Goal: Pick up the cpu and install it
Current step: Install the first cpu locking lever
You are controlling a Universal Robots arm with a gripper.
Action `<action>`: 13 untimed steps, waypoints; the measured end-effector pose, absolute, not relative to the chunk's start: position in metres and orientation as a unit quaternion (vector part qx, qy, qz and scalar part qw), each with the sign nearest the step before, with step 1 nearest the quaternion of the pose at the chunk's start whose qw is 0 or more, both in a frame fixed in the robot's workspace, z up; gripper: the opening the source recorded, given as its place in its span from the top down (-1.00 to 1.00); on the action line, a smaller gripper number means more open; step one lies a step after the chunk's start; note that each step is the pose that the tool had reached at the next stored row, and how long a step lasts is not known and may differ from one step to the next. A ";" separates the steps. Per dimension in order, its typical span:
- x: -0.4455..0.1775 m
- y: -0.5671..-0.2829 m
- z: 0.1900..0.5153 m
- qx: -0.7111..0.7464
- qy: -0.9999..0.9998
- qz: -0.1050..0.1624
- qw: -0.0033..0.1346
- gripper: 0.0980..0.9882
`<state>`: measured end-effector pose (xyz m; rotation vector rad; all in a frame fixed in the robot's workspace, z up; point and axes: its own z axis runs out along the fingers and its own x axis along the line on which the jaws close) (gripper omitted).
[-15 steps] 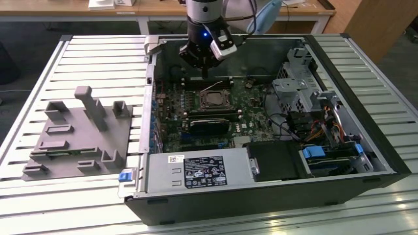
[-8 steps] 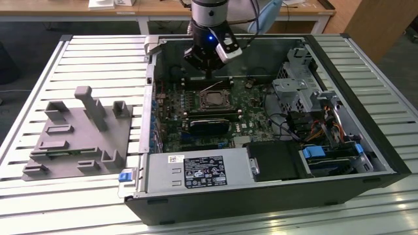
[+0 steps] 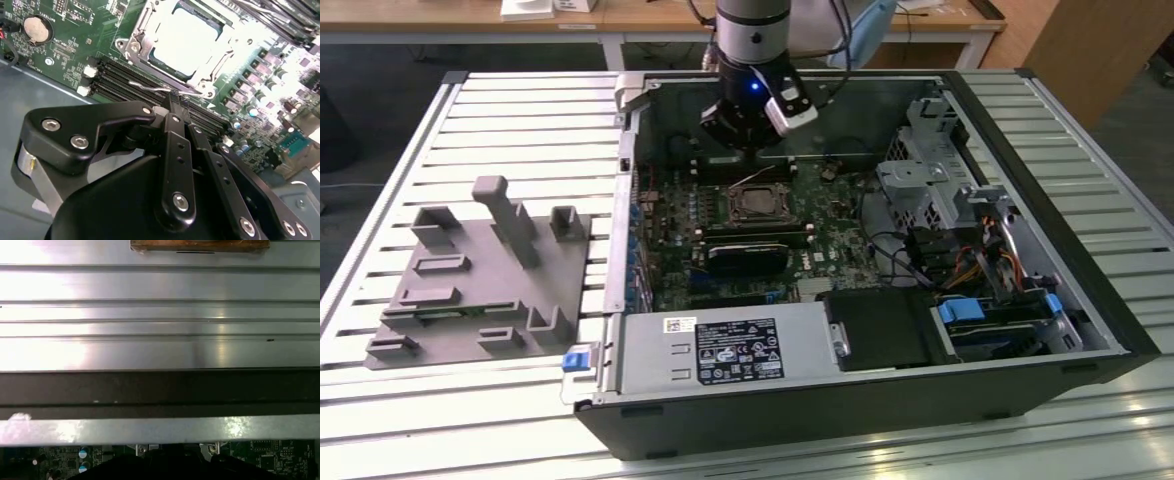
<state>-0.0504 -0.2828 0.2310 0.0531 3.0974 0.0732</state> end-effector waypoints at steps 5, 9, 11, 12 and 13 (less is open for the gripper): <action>-0.046 -0.282 0.227 0.017 0.999 0.024 0.022 0.98; -0.043 -0.281 0.224 0.017 0.999 0.024 0.022 0.98; -0.042 -0.281 0.223 0.017 0.999 0.024 0.022 0.98; -0.041 -0.280 0.223 0.017 0.999 0.023 0.021 0.98; -0.041 -0.280 0.222 0.017 0.999 0.023 0.021 0.98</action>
